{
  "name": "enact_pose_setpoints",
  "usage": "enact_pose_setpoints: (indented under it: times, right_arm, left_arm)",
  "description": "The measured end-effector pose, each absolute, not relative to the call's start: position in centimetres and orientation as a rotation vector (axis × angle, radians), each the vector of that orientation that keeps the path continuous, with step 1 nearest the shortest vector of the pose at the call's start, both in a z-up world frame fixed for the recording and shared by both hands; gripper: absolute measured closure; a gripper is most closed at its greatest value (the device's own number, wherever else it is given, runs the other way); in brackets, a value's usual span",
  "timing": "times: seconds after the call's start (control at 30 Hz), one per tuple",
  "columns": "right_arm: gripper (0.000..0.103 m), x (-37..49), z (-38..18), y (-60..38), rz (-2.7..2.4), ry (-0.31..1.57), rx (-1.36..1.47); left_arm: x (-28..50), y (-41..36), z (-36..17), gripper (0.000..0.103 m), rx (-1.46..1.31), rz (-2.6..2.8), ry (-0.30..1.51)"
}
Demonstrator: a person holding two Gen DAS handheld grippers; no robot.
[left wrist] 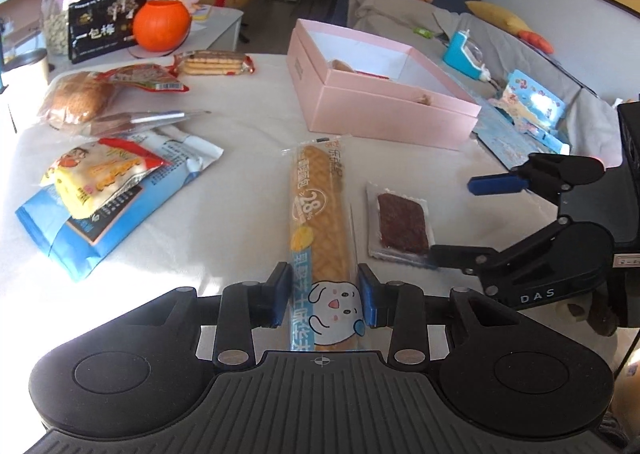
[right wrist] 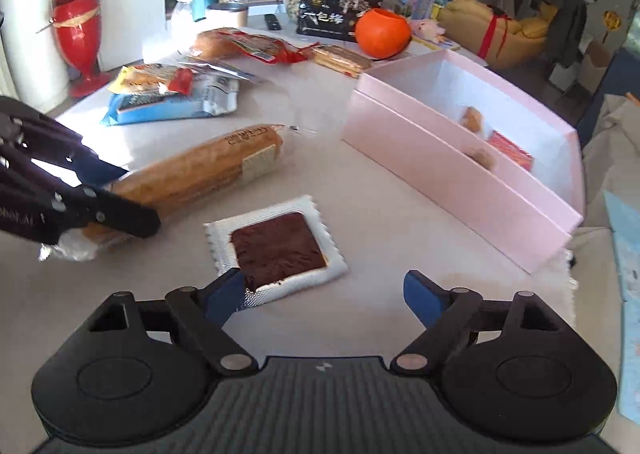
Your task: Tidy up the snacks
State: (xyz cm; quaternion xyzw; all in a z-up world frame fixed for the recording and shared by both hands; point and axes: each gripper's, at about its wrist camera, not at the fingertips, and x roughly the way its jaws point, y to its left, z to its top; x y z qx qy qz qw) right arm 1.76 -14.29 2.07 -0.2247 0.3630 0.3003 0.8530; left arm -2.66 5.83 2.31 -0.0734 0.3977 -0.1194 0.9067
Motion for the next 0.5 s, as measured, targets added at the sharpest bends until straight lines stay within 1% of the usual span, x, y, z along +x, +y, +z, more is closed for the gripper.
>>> enact_pose_setpoints:
  times: [0.07,0.17,0.27,0.33,0.4,0.5]
  right_arm:
    - [0.016,1.6,2.1,-15.7,0.575,0.759,-0.500]
    - [0.016,2.5,2.1,-16.8,0.474,0.778,-0.471]
    - [0.021,3.1,2.4,-17.2,0.504,0.861,-0.309]
    - [0.031,3.1,2.4,-16.5,0.566,0.903,-0.192]
    - [0.033,2.9,2.2,-15.1,0.595,0.924,-0.138]
    - [0.031,2.1,1.6,-12.3,0.590,0.868,-0.194]
  left_arm:
    - [-2.4,5.5,2.6,0.062,-0.112,-0.211,0.806]
    - [-2.4,6.3,3.0,0.062,-0.135,-0.180,0.791]
    - [-2.6,6.9,3.5,0.062,-0.144,-0.152,0.779]
    - [-2.8,7.4,3.9,0.062,-0.157,-0.139,0.769]
    - [-2.9,7.8,4.3,0.064,-0.169,-0.126,0.760]
    - [-2.7,8.1,4.6,0.064,-0.179,-0.119,0.763]
